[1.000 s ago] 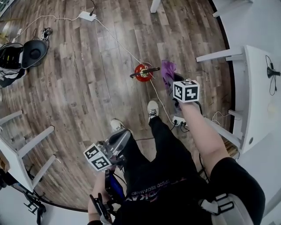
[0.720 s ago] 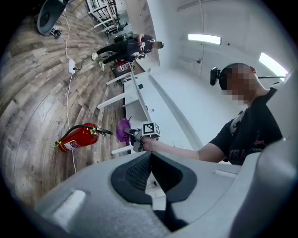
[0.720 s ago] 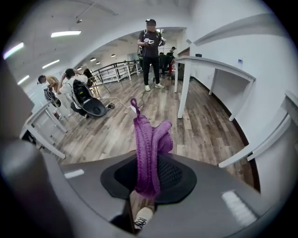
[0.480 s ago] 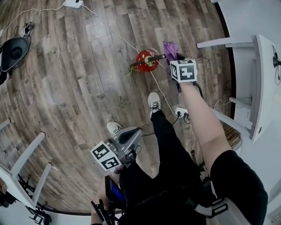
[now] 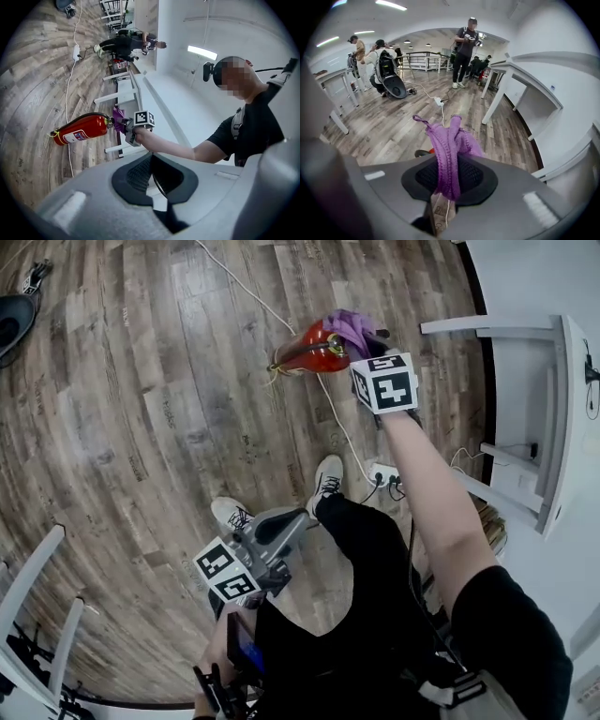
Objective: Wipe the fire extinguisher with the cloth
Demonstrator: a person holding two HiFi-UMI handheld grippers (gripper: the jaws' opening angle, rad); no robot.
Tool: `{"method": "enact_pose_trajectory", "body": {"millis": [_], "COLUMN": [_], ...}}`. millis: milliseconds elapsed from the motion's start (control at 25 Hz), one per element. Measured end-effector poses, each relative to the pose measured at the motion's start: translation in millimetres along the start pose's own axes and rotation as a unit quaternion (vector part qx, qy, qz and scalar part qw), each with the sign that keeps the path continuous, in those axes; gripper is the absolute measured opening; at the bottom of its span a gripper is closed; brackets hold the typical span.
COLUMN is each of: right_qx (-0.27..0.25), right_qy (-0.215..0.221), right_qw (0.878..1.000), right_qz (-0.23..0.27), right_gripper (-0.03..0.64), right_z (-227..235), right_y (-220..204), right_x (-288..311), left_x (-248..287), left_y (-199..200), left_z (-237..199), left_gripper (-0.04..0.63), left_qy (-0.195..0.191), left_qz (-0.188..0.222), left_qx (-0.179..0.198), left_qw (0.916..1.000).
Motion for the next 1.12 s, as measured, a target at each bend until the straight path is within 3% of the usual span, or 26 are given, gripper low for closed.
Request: {"method": "enact_pose_trajectory", "body": {"millis": [120, 280, 480, 680, 760, 920, 1000, 1120], "right_qx": [-0.046, -0.151, -0.249, -0.294, -0.298, -0.236, -0.204, -0.164], "right_qy": [0.034, 0.06, 0.049, 0.012, -0.012, -0.031, -0.029, -0.004], "right_qw": [0.998, 0.987, 0.966, 0.949, 0.943, 0.943, 0.941, 0.937], "right_qz": [0.01, 0.021, 0.06, 0.116, 0.148, 0.234, 0.269, 0.308], "right_gripper": [0.074, 0.072, 0.072, 0.072, 0.072, 0.072, 0.072, 0.072], "right_z": [-29.6, -65.3, -62.6, -24.7, -4.3, 36.4, 50.1, 65.0], "right_y": [4.8, 5.1, 3.1, -5.3, -13.6, -19.3, -25.1, -33.7], "right_x": [10.3, 20.9, 14.8, -6.3, -14.3, -27.9, -29.9, -30.7], "left_x": [3.2, 15.0, 25.4, 29.5, 31.5, 39.2, 48.3, 61.5], "left_y": [-4.0, -19.2, -44.3, -45.3, -40.8, -25.6, -17.8, 1.8], "left_z": [-20.5, -45.8, -90.5, -141.4, -161.3, -194.0, -205.6, -203.9], "left_gripper": [-0.002, -0.002, -0.002, -0.002, -0.002, -0.002, -0.003, -0.003], "left_qy": [-0.004, -0.035, -0.087, -0.119, -0.118, -0.107, -0.092, -0.098], "left_qz": [0.022, 0.042, 0.03, 0.022, 0.011, -0.007, -0.016, 0.011], "left_qx": [0.01, 0.0, -0.027, -0.06, -0.057, -0.013, 0.02, 0.035], "left_qw": [0.9997, 0.9985, 0.9954, 0.9909, 0.9913, 0.9942, 0.9954, 0.9945]}}
Point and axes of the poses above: the fingertips, and each gripper's own axes: x forward along the fingers, z to its right, y out of its top, the point moved 4 cm from there along -x, backward along the fingers, and after that the axes turned 4 degrees about x, right-handed, at the moved point
